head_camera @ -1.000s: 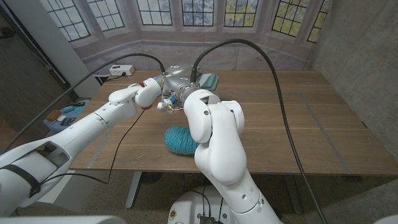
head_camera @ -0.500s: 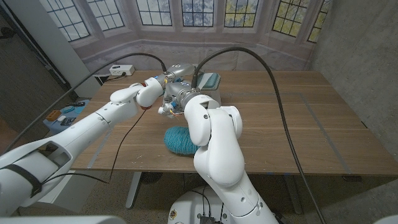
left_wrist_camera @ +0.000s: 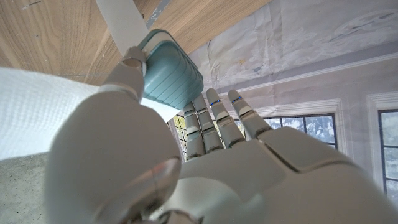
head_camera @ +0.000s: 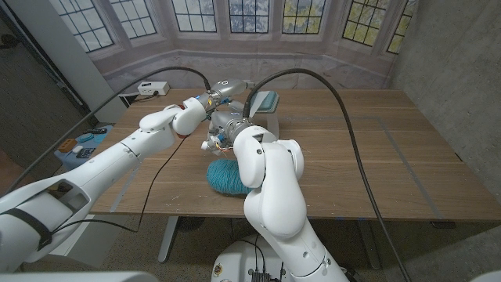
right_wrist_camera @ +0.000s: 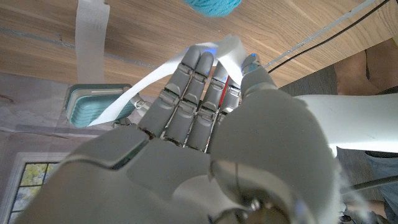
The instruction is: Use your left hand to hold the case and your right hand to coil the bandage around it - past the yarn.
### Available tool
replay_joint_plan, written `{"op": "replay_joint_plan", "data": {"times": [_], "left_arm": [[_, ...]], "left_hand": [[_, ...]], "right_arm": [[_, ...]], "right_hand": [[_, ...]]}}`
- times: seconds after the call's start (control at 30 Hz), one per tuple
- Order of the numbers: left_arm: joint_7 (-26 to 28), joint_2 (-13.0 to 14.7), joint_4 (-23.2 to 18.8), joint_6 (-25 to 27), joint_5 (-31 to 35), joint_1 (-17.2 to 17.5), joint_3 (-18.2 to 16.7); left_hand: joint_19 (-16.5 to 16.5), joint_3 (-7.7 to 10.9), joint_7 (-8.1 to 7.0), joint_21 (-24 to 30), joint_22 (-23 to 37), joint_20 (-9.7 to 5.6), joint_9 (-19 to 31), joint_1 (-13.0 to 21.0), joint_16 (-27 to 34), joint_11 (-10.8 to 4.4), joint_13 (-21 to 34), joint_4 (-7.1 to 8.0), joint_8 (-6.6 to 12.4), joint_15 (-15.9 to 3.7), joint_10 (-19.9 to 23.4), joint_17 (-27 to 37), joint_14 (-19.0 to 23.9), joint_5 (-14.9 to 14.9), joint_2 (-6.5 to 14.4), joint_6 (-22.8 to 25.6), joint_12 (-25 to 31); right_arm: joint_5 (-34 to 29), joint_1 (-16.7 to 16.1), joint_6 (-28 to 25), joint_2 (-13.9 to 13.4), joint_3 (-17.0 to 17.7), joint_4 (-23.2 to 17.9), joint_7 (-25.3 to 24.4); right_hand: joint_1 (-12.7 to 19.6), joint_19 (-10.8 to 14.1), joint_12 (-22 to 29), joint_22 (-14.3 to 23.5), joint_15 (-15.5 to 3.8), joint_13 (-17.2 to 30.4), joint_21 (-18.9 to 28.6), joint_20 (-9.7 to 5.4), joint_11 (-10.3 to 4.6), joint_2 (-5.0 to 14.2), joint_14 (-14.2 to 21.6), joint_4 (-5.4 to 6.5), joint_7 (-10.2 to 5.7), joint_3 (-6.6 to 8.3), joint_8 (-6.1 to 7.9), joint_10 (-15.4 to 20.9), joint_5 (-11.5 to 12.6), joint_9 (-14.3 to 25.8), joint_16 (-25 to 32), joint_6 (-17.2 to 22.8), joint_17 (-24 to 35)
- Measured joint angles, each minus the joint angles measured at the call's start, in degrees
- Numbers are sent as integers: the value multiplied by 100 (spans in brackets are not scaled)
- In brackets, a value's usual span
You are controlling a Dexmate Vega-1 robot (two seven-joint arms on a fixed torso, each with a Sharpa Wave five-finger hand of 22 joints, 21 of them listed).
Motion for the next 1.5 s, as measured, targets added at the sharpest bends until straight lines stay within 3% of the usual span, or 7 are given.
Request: {"op": "replay_joint_plan", "data": {"times": [0.43, 0.5, 0.67, 1.5], "left_arm": [[-5, -24, 40, -92, 13, -79, -2], [-6, -37, 71, -111, 13, -109, -2], [-10, -62, 109, -147, 13, -163, 7], [-75, -58, -126, -61, 62, -211, -46]], "left_hand": [[-20, 0, -8, 0, 0, 20, 2, 0, 0, 0, -19, 0, 0, 0, 0, 0, 0, -16, 0, -8, 12], [-20, 0, -7, 0, 0, 20, 2, 0, 0, 0, -19, 0, 91, 0, 0, 0, 0, 0, 0, -7, 37], [-20, 0, 3, 0, 0, 20, 2, 0, 0, 0, -20, 0, 91, 0, 0, 0, 0, 6, 0, 3, 39], [-19, 0, 10, 0, 0, 20, 2, 0, 0, 0, -26, 0, 91, 0, 0, -29, 0, 1, 0, 10, 28]], "right_arm": [[-6, -128, -110, 49, -5, 45, 192], [-32, -149, -140, 63, -2, 55, 258], [-41, -188, -179, 80, 23, 73, 353], [436, -53, -544, -46, 160, 471, 133]], "right_hand": [[-1, 0, -1, 0, 1, 10, 0, 1, 0, -1, -1, 0, 0, 0, 0, 0, 0, 5, 0, -2, 0], [-1, 0, -1, 0, 1, 9, 0, 0, 0, -1, -1, 0, 1, 0, -1, 0, 0, 5, 0, -2, 0], [-1, -1, -1, 0, 2, 0, 0, 0, 0, -1, -2, 0, 1, 0, -2, 0, 0, 4, 0, -2, 0], [8, -1, -15, 0, -19, 10, 0, 1, -15, -8, 19, 0, -12, 0, -13, 15, 0, 1, 0, 10, 29]]}}
